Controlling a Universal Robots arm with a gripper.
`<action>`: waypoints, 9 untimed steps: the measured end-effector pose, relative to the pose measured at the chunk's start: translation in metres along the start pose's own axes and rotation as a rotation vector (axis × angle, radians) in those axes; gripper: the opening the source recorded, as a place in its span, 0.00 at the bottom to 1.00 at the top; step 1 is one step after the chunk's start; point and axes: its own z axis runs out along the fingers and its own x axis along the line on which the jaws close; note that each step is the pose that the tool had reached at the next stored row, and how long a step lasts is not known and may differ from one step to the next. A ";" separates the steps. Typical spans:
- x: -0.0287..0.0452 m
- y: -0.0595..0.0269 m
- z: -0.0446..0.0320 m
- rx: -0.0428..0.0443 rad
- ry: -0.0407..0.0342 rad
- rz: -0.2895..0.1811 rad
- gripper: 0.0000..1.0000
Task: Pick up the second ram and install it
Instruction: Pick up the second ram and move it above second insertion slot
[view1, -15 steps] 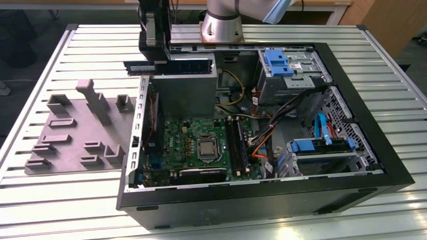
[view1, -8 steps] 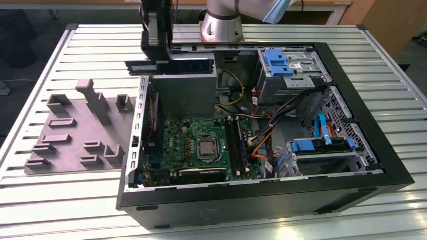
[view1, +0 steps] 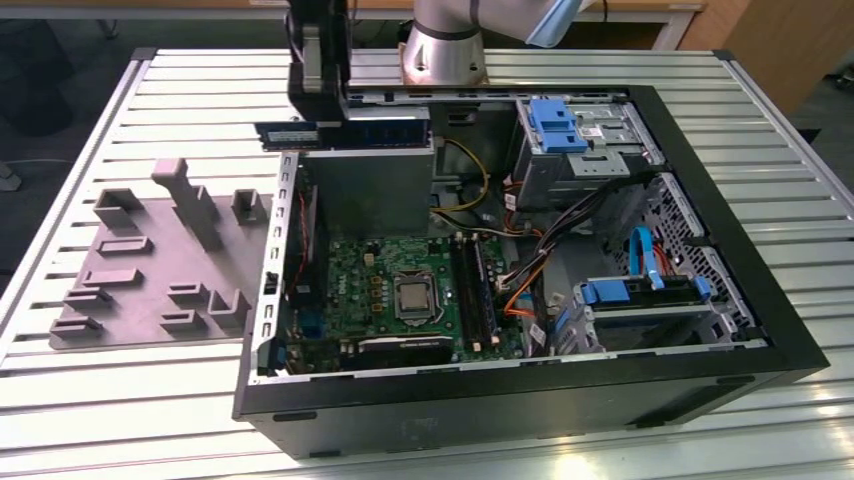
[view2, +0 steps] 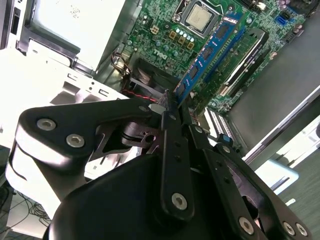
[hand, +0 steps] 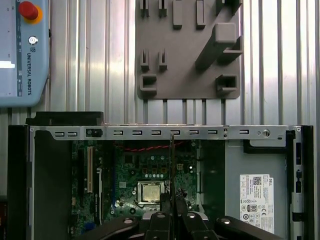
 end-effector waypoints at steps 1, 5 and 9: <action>0.0000 -0.0004 0.0000 0.0000 0.0000 0.000 0.14; 0.0000 -0.0016 0.0000 0.0000 0.0000 0.000 0.14; 0.0000 -0.0020 0.0000 0.0000 -0.0001 0.000 0.14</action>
